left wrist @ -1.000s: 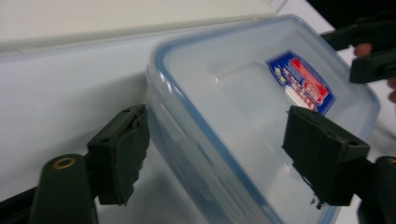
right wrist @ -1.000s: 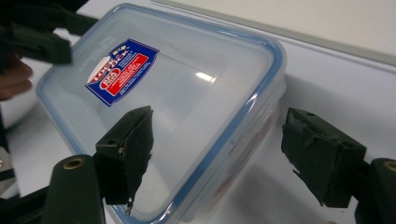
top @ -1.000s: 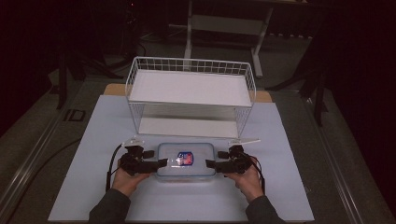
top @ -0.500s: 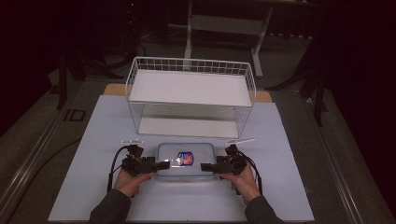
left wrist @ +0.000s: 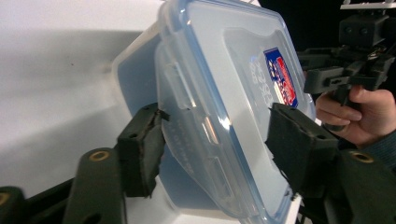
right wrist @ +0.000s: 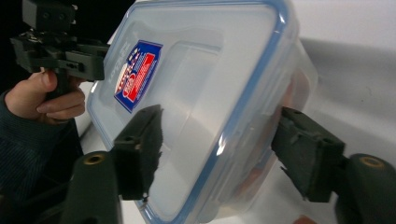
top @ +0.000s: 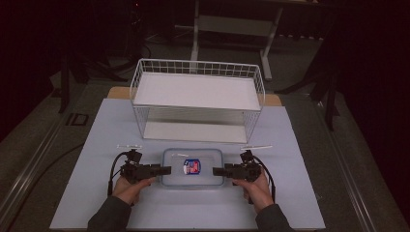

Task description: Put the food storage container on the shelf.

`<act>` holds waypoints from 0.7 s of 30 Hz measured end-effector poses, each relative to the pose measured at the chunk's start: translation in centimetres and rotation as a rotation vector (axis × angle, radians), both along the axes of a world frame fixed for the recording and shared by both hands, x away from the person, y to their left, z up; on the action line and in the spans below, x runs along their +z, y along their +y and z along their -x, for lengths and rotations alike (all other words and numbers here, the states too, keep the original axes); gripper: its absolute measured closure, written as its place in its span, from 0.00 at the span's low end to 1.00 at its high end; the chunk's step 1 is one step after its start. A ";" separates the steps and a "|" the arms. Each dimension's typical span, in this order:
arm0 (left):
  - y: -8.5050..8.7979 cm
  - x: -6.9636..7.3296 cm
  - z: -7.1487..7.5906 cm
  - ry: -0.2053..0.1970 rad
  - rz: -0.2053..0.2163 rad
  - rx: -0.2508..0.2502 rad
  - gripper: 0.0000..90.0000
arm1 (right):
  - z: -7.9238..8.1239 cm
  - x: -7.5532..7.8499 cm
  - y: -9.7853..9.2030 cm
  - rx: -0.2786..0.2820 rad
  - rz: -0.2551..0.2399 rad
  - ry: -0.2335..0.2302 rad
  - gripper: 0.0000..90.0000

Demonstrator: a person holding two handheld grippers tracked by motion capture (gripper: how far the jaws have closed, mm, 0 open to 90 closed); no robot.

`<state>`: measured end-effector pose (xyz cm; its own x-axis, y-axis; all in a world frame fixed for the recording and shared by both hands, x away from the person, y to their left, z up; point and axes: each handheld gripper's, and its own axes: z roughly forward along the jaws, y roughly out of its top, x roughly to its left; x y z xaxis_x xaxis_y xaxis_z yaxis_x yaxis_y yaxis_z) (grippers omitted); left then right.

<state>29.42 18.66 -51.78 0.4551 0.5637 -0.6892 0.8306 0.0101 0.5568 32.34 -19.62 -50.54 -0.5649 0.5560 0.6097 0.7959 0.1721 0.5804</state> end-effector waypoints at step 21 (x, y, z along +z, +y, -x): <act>-0.2 1.0 2.7 -0.065 -0.035 0.019 0.53 | 2.4 0.9 -0.9 -0.012 -0.025 -0.039 0.55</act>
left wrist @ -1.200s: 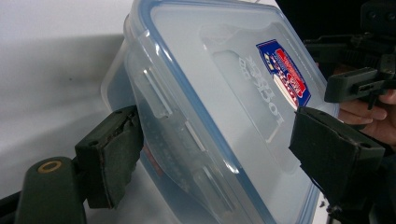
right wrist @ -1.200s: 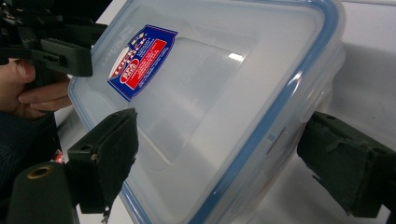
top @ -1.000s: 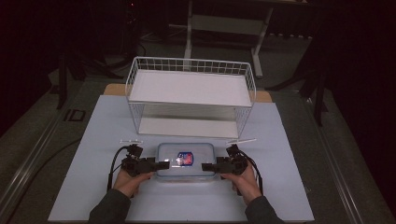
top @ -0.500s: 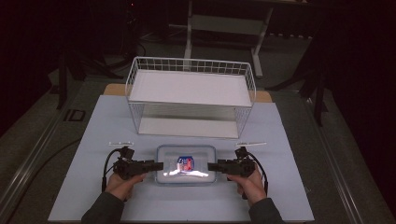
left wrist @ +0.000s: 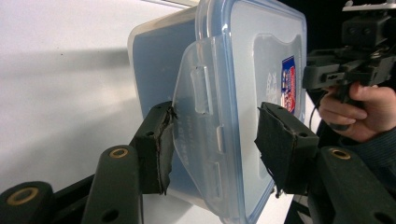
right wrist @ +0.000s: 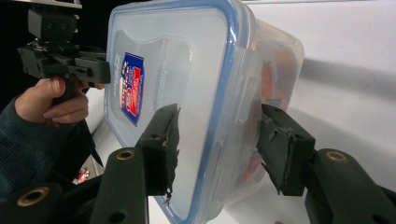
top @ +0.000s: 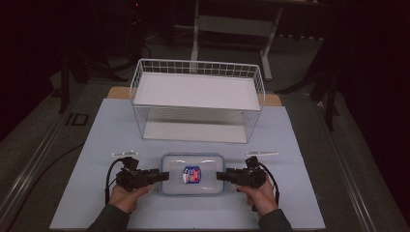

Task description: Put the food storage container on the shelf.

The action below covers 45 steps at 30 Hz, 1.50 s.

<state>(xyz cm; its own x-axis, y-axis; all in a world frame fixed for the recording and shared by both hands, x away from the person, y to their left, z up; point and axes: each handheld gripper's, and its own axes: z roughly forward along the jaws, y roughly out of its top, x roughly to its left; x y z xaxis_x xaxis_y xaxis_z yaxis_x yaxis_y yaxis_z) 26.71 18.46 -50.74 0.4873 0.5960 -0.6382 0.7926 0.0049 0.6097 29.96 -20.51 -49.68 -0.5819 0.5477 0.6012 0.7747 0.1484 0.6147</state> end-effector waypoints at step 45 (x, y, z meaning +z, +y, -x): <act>0.4 2.8 1.2 -0.095 -0.023 0.039 0.54 | 0.9 2.5 0.7 -0.029 -0.028 -0.101 0.57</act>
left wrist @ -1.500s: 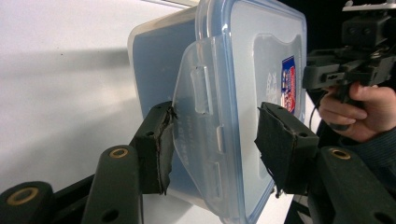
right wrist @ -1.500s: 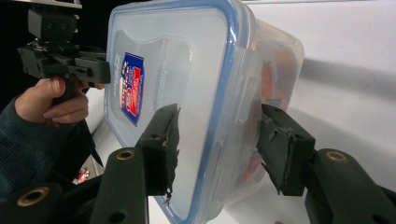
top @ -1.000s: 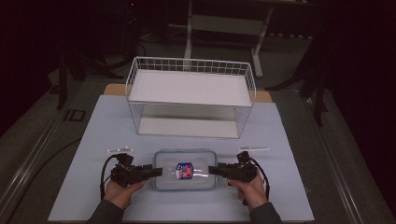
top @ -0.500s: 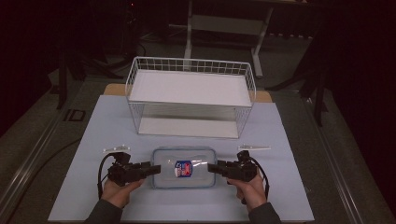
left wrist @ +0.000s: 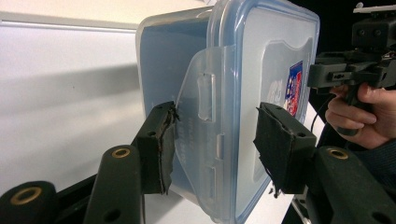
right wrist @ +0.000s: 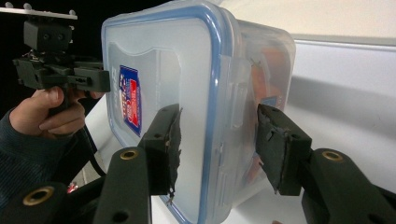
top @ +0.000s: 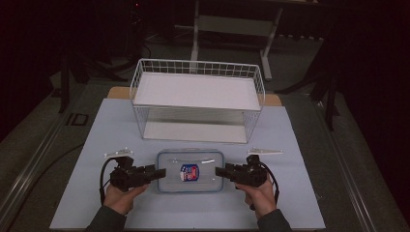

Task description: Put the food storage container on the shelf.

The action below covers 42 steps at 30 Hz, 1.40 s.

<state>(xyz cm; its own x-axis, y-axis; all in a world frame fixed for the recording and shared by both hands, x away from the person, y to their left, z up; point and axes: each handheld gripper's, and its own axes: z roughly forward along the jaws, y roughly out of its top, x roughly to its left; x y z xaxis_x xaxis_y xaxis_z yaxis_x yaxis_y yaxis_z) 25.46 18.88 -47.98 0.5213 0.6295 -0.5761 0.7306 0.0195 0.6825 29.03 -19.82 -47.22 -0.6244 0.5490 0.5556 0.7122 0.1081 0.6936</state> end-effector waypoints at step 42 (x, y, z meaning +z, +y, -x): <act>-0.2 3.5 -0.2 -0.150 -0.018 -0.008 0.54 | -0.1 3.3 -0.2 0.001 -0.016 -0.155 0.57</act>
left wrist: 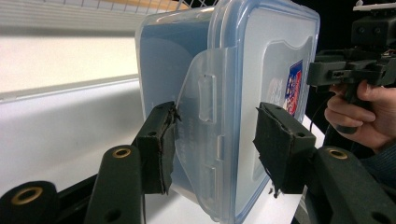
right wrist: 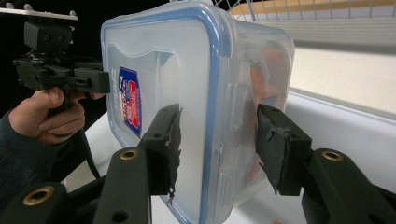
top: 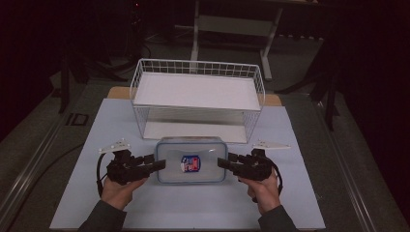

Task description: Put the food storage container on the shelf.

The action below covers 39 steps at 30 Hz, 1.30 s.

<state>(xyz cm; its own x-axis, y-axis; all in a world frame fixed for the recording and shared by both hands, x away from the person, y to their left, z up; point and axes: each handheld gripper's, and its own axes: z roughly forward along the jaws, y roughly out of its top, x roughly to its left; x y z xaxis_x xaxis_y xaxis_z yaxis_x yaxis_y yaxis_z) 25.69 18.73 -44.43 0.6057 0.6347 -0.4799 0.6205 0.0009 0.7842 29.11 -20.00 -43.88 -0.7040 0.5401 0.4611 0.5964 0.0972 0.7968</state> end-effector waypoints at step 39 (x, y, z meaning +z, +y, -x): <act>-0.1 6.7 -3.0 -0.162 0.016 0.010 0.54 | -2.5 7.2 -0.1 -0.016 -0.009 -0.174 0.57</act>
